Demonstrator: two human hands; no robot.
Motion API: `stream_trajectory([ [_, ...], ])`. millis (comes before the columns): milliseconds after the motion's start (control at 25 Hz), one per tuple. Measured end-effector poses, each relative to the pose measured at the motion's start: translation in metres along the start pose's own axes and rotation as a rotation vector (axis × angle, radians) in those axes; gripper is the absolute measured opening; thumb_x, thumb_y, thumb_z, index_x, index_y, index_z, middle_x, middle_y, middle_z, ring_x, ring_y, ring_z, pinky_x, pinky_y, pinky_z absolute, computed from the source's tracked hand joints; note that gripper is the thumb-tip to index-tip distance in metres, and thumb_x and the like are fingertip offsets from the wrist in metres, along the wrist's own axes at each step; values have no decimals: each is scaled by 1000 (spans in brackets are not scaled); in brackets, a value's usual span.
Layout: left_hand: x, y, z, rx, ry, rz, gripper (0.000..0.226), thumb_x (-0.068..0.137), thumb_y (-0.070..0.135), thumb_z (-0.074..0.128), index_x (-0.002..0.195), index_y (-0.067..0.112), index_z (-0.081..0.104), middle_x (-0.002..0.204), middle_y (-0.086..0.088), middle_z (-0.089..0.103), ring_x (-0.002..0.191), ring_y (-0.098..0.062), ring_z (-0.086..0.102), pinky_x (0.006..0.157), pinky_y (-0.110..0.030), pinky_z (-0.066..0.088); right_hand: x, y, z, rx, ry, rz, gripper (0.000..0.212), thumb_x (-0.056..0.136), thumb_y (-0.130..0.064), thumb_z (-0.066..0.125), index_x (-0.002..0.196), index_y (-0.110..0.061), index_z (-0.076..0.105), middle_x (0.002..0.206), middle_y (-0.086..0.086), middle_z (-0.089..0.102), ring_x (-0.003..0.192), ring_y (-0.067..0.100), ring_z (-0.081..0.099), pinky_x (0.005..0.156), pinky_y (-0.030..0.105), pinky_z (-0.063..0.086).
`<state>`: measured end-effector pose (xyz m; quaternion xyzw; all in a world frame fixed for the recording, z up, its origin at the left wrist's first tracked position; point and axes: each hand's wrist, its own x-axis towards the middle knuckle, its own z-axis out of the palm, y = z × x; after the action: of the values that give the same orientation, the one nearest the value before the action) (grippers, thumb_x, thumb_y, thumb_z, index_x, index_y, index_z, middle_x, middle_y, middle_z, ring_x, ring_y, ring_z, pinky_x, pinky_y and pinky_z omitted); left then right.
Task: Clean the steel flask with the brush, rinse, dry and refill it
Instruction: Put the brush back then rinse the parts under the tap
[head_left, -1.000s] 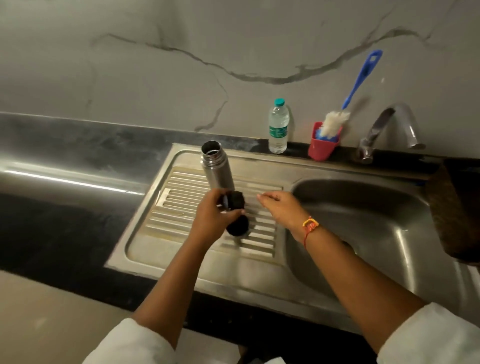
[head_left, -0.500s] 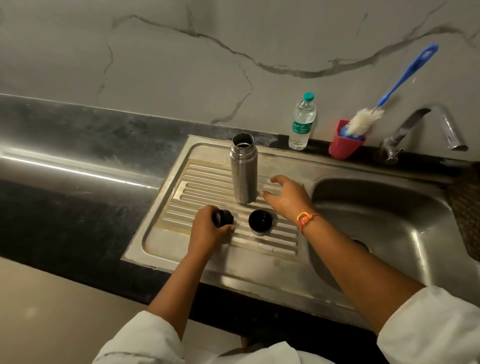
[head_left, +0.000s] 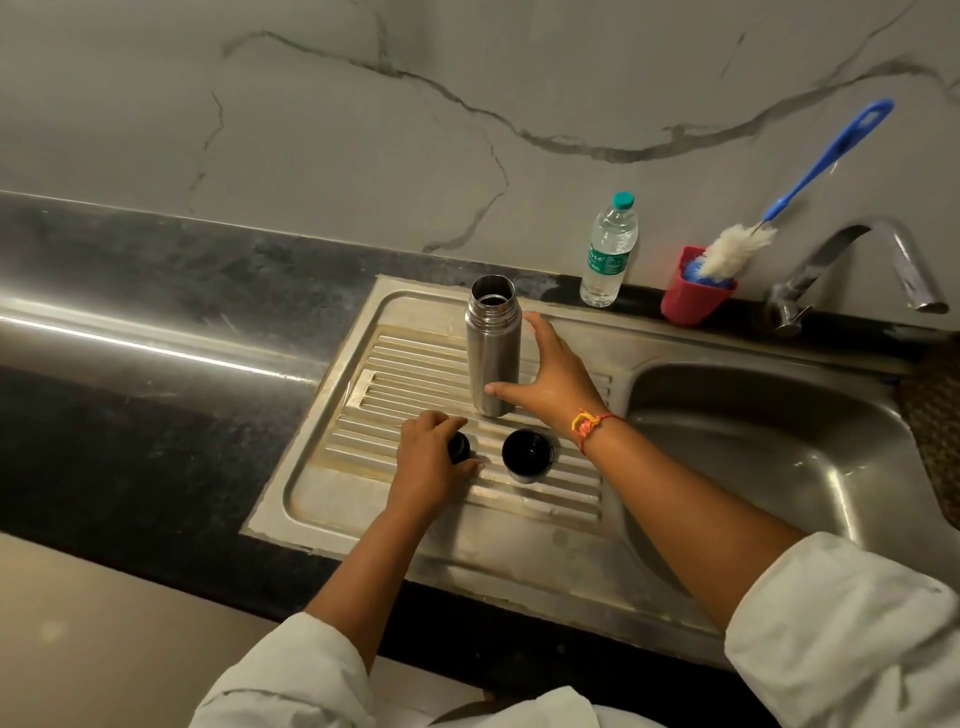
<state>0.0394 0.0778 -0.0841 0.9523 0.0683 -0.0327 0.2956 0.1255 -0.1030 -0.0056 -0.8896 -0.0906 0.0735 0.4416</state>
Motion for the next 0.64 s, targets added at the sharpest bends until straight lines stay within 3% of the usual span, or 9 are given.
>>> stream_trajectory([
  [200,1,-1,-3,33,7,9,70,82,37,84,145,24,56,136,-1,57,124,-27,41,104,-39,41,18,-5,5,159,-2,-34,88,68,-34,90,141,-33,40,146,-6,50,133,19,45,101,30,40],
  [360,-3,-1,-12,43,-11,-7,72,82,41,83,146,30,53,143,2,51,133,-25,39,106,-43,36,20,-7,3,290,3,16,72,71,-24,88,131,-28,49,124,-11,58,116,10,52,98,30,46],
  [520,-4,10,-28,49,20,4,51,90,34,76,138,30,60,144,5,54,137,-21,43,105,-44,34,14,5,-21,491,108,63,67,70,-25,88,126,-27,52,121,-10,63,111,11,59,92,30,51],
  [640,1,35,-37,7,154,63,37,93,33,73,128,25,68,135,2,63,130,-21,52,103,-47,40,5,20,-53,685,189,93,59,73,-25,86,124,-30,56,120,-6,65,107,13,64,89,36,56],
])
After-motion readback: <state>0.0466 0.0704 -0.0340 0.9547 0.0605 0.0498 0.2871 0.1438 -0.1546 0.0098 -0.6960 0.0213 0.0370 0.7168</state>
